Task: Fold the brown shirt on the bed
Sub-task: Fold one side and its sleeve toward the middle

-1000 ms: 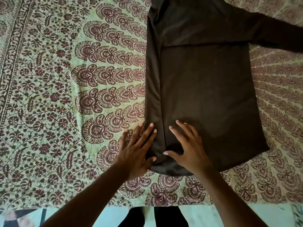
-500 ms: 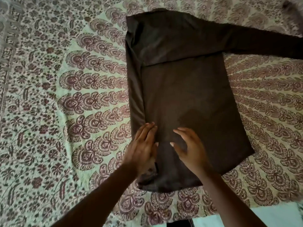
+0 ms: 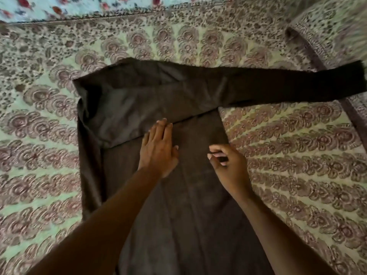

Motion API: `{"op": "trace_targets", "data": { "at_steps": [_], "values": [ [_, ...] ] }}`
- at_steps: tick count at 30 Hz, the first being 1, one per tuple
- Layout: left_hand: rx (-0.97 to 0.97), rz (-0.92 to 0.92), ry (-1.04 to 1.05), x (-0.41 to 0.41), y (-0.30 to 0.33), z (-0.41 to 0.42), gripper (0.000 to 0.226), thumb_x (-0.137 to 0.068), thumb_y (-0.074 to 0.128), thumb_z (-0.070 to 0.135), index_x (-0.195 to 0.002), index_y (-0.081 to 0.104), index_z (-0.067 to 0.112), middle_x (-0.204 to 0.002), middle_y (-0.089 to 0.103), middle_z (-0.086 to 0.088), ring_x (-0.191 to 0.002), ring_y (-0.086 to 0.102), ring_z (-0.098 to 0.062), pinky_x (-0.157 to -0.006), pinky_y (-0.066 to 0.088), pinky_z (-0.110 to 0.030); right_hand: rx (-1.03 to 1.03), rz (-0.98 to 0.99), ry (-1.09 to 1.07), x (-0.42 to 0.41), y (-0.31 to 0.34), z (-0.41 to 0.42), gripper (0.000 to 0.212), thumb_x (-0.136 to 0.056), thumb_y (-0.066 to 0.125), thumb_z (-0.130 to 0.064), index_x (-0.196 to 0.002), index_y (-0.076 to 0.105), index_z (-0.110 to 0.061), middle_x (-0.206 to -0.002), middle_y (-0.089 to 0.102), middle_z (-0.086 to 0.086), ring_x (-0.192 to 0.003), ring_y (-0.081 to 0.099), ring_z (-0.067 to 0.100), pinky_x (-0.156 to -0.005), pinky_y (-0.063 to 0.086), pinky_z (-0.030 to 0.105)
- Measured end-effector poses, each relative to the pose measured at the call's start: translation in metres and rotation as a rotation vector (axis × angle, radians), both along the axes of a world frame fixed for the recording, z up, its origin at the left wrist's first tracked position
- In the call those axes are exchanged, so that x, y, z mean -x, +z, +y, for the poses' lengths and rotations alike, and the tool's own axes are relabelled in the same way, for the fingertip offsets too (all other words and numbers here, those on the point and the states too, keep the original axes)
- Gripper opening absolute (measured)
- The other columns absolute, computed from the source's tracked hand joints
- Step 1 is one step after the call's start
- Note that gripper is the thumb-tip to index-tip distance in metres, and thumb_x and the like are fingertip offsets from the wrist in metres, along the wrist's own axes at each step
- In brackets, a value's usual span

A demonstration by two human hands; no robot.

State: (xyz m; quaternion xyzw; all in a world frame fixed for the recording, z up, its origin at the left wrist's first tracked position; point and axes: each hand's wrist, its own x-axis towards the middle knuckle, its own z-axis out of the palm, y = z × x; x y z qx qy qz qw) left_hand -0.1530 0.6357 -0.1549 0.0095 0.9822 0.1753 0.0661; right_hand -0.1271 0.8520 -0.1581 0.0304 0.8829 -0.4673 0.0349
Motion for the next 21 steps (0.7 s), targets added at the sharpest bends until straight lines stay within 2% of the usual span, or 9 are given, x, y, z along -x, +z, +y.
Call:
{"op": "trace_targets", "data": {
  "at_steps": [4,6,8,10,13,15,17,19,21],
  "values": [
    [-0.014,-0.001,0.066,0.064,-0.011,0.01,0.082,-0.091,0.062,0.048,-0.159,0.025,0.021,-0.171,0.012,-0.004,-0.157,0.013,-0.028,-0.124,0.022,-0.052,-0.073,0.053,-0.045,0.087,-0.004,0.023,0.022,-0.092,0.073,-0.014,-0.114,0.073,-0.011,-0.109,0.071,0.002,-0.094,0.067,0.008,-0.073,0.049,0.006],
    [-0.027,-0.06,0.083,0.079,-0.023,0.013,0.086,-0.092,0.059,0.057,-0.162,0.017,0.027,-0.172,0.003,0.001,-0.159,0.004,-0.024,-0.126,0.015,-0.05,-0.14,0.097,-0.111,0.127,-0.006,0.03,0.024,-0.09,0.073,-0.013,-0.114,0.071,-0.011,-0.112,0.069,0.005,-0.099,0.066,0.013,-0.08,0.049,0.01],
    [-0.017,-0.103,0.085,0.079,-0.037,0.012,0.088,-0.093,0.052,0.063,-0.163,0.009,0.032,-0.172,-0.008,0.006,-0.159,-0.007,-0.018,-0.127,0.006,-0.047,-0.224,0.161,-0.19,0.161,-0.008,0.035,0.026,-0.089,0.074,-0.015,-0.115,0.07,-0.012,-0.118,0.063,0.008,-0.107,0.061,0.017,-0.085,0.048,0.016],
    [0.01,-0.113,0.085,0.077,-0.049,0.011,0.089,-0.093,0.047,0.067,-0.163,0.003,0.034,-0.171,-0.016,0.01,-0.157,-0.015,-0.013,-0.126,-0.001,-0.046,-0.337,0.183,-0.271,0.189,-0.009,0.038,0.026,-0.089,0.072,-0.021,-0.114,0.069,-0.015,-0.123,0.059,0.007,-0.114,0.055,0.02,-0.093,0.049,0.03],
    [0.004,-0.185,0.108,0.084,-0.055,0.012,0.092,-0.091,0.047,0.069,-0.161,-0.002,0.036,-0.169,-0.021,0.013,-0.156,-0.019,-0.011,-0.126,-0.003,-0.047,-0.507,0.061,-0.405,0.219,-0.012,0.045,0.041,-0.086,0.072,-0.036,-0.123,0.061,-0.023,-0.139,0.048,0.007,-0.128,0.045,0.03,-0.1,0.04,0.05],
    [0.007,-0.216,0.111,0.086,-0.054,0.009,0.093,-0.091,0.047,0.07,-0.161,-0.005,0.037,-0.168,-0.025,0.014,-0.155,-0.022,-0.01,-0.125,-0.004,-0.048,-0.499,-0.132,-0.463,0.234,-0.013,0.046,0.068,-0.082,0.075,-0.053,-0.137,0.049,-0.024,-0.148,0.039,0.012,-0.135,0.039,0.037,-0.103,0.037,0.058],
    [-0.01,-0.238,0.094,0.087,-0.052,0.009,0.093,-0.091,0.046,0.07,-0.161,-0.006,0.036,-0.167,-0.028,0.014,-0.154,-0.024,-0.01,-0.125,-0.005,-0.048,-0.443,-0.245,-0.52,0.243,-0.013,0.051,0.088,-0.077,0.08,-0.058,-0.146,0.038,-0.022,-0.152,0.037,0.015,-0.138,0.038,0.04,-0.105,0.035,0.063],
    [-0.014,-0.25,0.091,0.087,-0.052,0.008,0.094,-0.091,0.045,0.07,-0.16,-0.008,0.036,-0.166,-0.03,0.014,-0.154,-0.026,-0.011,-0.124,-0.006,-0.048,-0.373,-0.248,-0.556,0.248,-0.016,0.054,0.092,-0.075,0.086,-0.048,-0.147,0.038,-0.02,-0.15,0.045,0.013,-0.138,0.045,0.037,-0.11,0.033,0.063],
    [-0.018,-0.241,0.092,0.087,-0.052,0.007,0.094,-0.091,0.045,0.071,-0.16,-0.008,0.036,-0.166,-0.03,0.014,-0.154,-0.026,-0.011,-0.124,-0.006,-0.048,-0.234,-0.267,-0.607,0.25,-0.023,0.051,0.086,-0.072,0.091,-0.038,-0.142,0.045,-0.015,-0.142,0.055,0.012,-0.133,0.053,0.035,-0.113,0.035,0.062]
  ]
}}
